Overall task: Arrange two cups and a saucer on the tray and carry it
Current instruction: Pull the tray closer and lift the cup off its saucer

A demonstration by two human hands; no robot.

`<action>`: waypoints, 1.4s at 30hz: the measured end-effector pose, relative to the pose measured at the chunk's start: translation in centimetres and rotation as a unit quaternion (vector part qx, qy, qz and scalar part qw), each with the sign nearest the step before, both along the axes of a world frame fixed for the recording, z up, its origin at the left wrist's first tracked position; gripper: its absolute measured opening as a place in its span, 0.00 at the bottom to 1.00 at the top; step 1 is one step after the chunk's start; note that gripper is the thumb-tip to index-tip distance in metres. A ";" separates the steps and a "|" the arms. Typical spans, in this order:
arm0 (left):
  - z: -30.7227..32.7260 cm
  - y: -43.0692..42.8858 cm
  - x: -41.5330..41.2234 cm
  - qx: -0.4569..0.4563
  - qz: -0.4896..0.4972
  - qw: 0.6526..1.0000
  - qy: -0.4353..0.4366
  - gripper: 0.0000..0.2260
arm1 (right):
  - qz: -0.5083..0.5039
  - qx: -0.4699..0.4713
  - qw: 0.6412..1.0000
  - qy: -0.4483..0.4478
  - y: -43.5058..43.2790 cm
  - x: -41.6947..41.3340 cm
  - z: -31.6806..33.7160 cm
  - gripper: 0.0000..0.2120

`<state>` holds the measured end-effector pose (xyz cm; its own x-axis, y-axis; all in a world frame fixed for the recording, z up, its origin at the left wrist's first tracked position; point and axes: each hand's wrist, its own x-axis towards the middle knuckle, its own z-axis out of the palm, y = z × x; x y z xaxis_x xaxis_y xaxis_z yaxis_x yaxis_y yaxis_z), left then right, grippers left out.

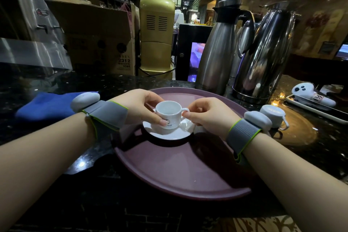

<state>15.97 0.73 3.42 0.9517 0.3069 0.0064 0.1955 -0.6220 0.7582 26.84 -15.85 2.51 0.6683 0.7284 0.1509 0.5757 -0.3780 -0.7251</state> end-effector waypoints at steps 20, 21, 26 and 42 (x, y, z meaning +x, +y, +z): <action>0.3 0.9 1.3 -0.013 -0.016 1.000 0.001 0.22 | -0.002 0.029 1.000 0.011 0.0 0.9 0.0 0.09; 0.6 0.8 1.7 -0.010 -0.018 1.000 -0.002 0.21 | -0.005 0.034 0.999 0.013 -0.1 1.3 0.2 0.10; 1.9 -0.4 5.0 0.005 -0.038 0.999 -0.008 0.21 | -0.048 0.046 0.998 0.001 -1.4 3.4 1.3 0.09; -0.1 -3.3 10.9 -0.008 -0.032 0.999 0.031 0.20 | -0.131 -0.085 0.986 -0.050 -3.2 7.2 0.6 0.11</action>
<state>26.88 -2.62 3.29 0.9679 0.2445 -0.0577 0.2023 -0.6224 0.7561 34.03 -19.02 3.12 0.8247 0.5533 0.1174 0.5083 -0.6340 -0.5829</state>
